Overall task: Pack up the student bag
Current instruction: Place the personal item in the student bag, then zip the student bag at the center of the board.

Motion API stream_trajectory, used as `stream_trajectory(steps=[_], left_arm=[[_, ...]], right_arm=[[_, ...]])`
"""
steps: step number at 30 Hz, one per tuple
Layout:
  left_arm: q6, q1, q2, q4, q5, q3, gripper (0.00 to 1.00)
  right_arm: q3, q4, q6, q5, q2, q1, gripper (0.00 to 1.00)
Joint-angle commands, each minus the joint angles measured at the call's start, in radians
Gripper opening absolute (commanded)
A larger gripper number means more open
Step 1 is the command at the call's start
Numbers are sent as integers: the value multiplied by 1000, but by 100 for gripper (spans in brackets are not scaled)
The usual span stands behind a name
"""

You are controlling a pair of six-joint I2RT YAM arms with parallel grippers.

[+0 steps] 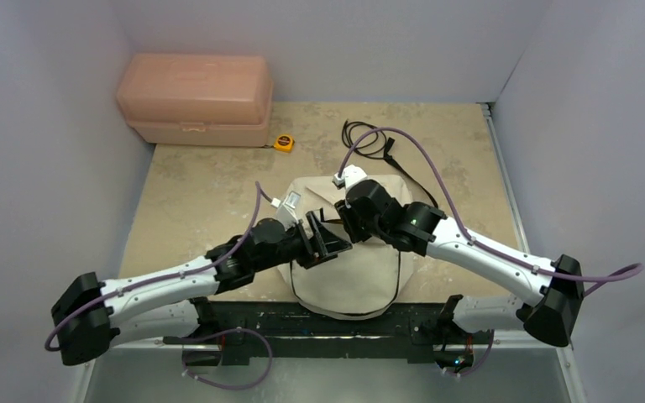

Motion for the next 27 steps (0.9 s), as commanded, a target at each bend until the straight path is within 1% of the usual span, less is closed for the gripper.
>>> stream_trajectory(steps=[1,3,4,6,7,9,10,12,13,14,16,17,18,20,21,23,25,27], left_arm=[[200,46,-200,-400,63,22,72],[238,115,-295,-585,32,35,74],[257,176,-340,-647,29,34,75],[286,255,-425,-727,8,30,79],[296,289,-459,-751,0,27,81],[314,343,-497,-770,7,25,83],[320,359,-500,-771,15,25,83],[330,375,-478,-762,41,28,84],[333,377,-456,-756,56,32,86],[336,379,-428,-750,70,37,87],[355,383,-360,-737,101,54,89],[367,386,-321,-736,114,67,89],[375,388,-285,-738,124,82,90],[393,390,-217,-732,133,106,91],[398,391,-198,-720,130,108,91],[399,395,-167,-679,122,103,91],[398,407,-131,-641,134,97,90],[392,413,-89,-588,160,88,90]], right_arm=[[-25,28,15,-167,-36,0,46],[-24,32,23,-253,-51,0,57],[-23,43,23,-300,-59,0,59],[-5,49,23,-371,-64,0,59],[9,54,23,-379,-62,0,59],[34,91,23,-418,-50,0,59],[49,107,23,-406,-40,0,59],[79,133,23,-310,4,-1,59],[90,146,54,-250,26,-1,74],[107,150,96,-189,54,-1,82],[128,166,151,-95,98,-1,85],[129,183,172,-73,113,-1,85],[129,202,191,-57,125,-2,83],[124,224,234,-24,144,-1,75],[121,231,255,-6,154,-1,74],[114,244,281,38,176,-1,72],[108,257,296,48,205,1,67],[92,268,320,90,233,3,63]])
